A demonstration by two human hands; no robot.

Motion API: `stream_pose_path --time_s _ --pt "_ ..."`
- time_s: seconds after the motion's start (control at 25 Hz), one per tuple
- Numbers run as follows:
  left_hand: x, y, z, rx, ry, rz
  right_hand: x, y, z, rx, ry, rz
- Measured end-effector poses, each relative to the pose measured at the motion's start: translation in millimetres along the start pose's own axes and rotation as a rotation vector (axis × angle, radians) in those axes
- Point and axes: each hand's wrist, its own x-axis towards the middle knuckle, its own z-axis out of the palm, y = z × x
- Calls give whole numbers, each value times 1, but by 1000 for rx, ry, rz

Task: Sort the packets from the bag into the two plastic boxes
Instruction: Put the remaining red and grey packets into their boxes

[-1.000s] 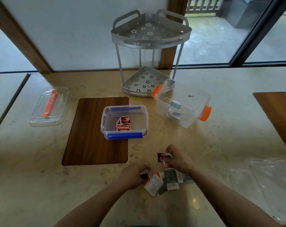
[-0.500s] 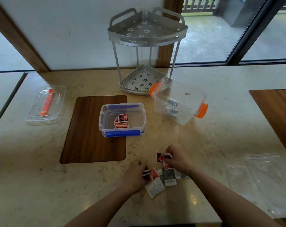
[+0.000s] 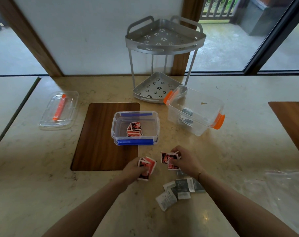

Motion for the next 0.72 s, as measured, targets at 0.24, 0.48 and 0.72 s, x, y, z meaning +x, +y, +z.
stream_pose_path --time_s 0.24,0.48,0.72 --pt "-6 50 -35 -45 119 122 25 -52 -9 83 105 -101" --pt "35 105 -68 93 317 232 76 -104 -11 32 185 -97" --pt "95 121 -63 433 314 209 125 -123 -1 -218 172 -3"
